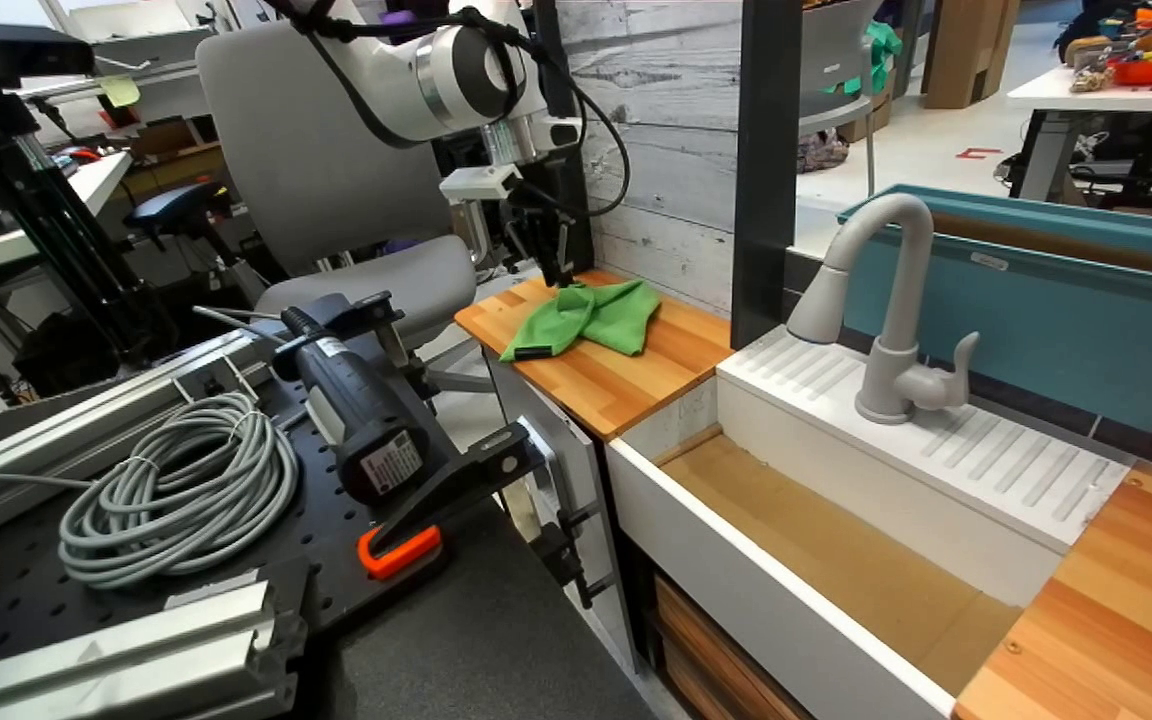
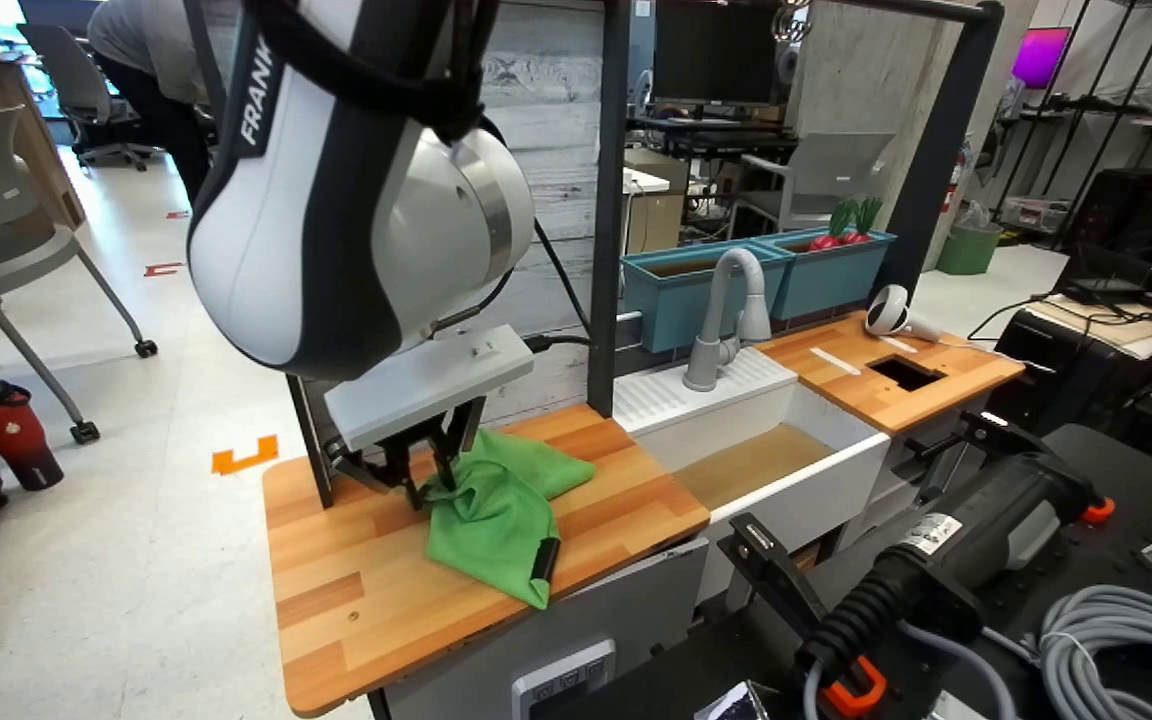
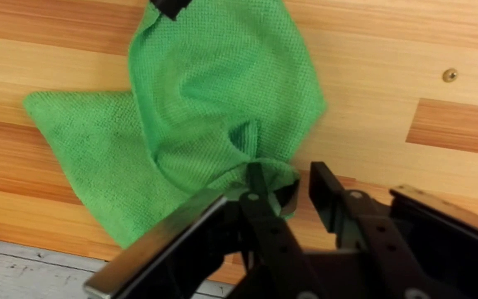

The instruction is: Move the green towel to the left

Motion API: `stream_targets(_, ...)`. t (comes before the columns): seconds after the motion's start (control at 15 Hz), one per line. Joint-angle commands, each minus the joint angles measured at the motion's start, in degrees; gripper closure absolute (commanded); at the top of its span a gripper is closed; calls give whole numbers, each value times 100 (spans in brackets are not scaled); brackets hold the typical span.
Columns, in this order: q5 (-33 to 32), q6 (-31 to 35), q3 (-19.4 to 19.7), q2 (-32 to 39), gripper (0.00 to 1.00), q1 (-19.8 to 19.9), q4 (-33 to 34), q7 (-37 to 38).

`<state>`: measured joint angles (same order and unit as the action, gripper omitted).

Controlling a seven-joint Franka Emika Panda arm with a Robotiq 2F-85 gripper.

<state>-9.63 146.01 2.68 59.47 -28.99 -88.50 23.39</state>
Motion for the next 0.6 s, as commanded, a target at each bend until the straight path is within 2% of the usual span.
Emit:
stream_targets(0.0,-15,-190,36,39,37,-43,206,3)
stream_targets(0.27,48,-104,-39,-597,6,-6,-513,23)
stream_targets(0.33,51,-81,-66,-810,1,9,-752,0)
stream_targets(0.53,24,-170,-98,-1567,0,34,-1561,-10)
